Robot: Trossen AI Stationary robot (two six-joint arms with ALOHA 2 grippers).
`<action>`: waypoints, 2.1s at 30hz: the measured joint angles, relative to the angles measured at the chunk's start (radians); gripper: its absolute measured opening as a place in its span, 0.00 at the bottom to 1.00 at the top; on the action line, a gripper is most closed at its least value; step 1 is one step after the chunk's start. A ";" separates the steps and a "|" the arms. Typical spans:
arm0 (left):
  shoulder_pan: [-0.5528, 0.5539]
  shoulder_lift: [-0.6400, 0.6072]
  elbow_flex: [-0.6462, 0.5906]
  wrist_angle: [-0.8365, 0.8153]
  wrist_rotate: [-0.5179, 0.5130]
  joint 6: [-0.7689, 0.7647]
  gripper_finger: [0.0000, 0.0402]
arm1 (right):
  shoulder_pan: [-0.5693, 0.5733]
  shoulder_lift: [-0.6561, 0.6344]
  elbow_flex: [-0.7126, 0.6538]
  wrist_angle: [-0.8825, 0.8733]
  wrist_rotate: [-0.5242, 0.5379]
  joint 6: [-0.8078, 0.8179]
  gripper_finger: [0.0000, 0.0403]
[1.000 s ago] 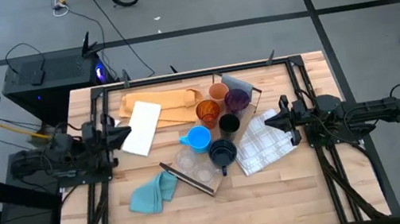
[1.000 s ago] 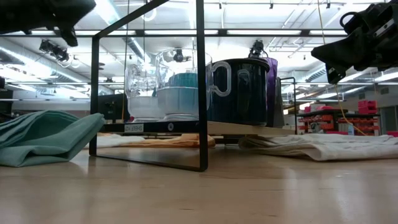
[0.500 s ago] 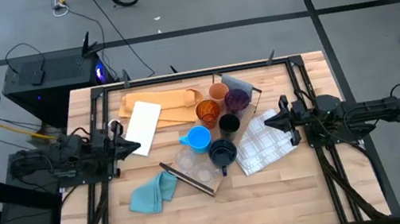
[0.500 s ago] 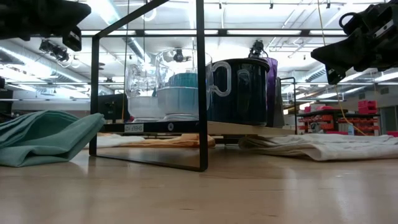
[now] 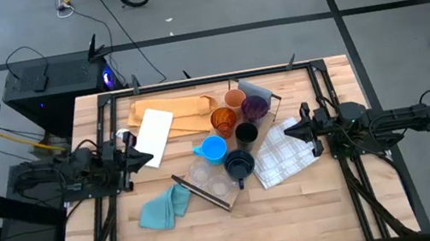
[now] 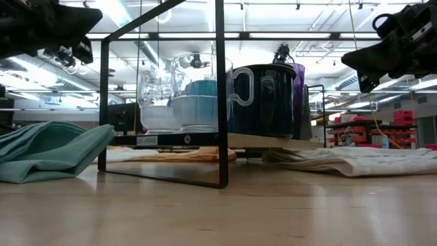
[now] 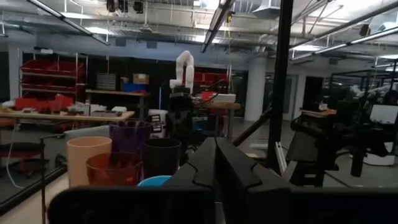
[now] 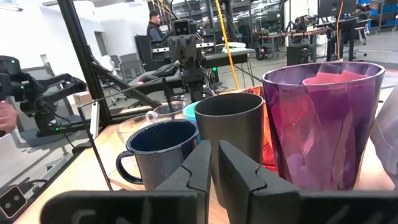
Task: Stack small to large cups/mugs on shelf
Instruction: Return to Home Position
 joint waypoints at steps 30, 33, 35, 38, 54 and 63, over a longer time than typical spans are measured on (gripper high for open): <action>0.000 0.001 -0.002 -0.242 0.003 -0.008 0.01 | 0.000 0.000 0.000 0.000 0.000 0.000 0.09; 0.000 0.001 -0.002 -0.246 -0.014 -0.004 0.03 | 0.000 0.000 0.000 0.000 0.000 0.000 0.09; 0.000 0.001 -0.002 -0.245 -0.025 -0.003 0.04 | 0.000 0.000 0.000 0.000 0.000 0.000 0.09; 0.000 0.001 -0.003 -0.245 -0.027 -0.004 0.03 | 0.000 0.000 0.000 0.000 0.000 0.000 0.09; 0.000 0.001 -0.003 -0.238 -0.028 -0.011 0.16 | 0.000 0.000 0.000 0.000 0.000 0.000 0.09; 0.000 0.001 -0.003 -0.238 -0.028 -0.012 0.17 | 0.000 0.000 0.000 0.000 0.000 0.000 0.09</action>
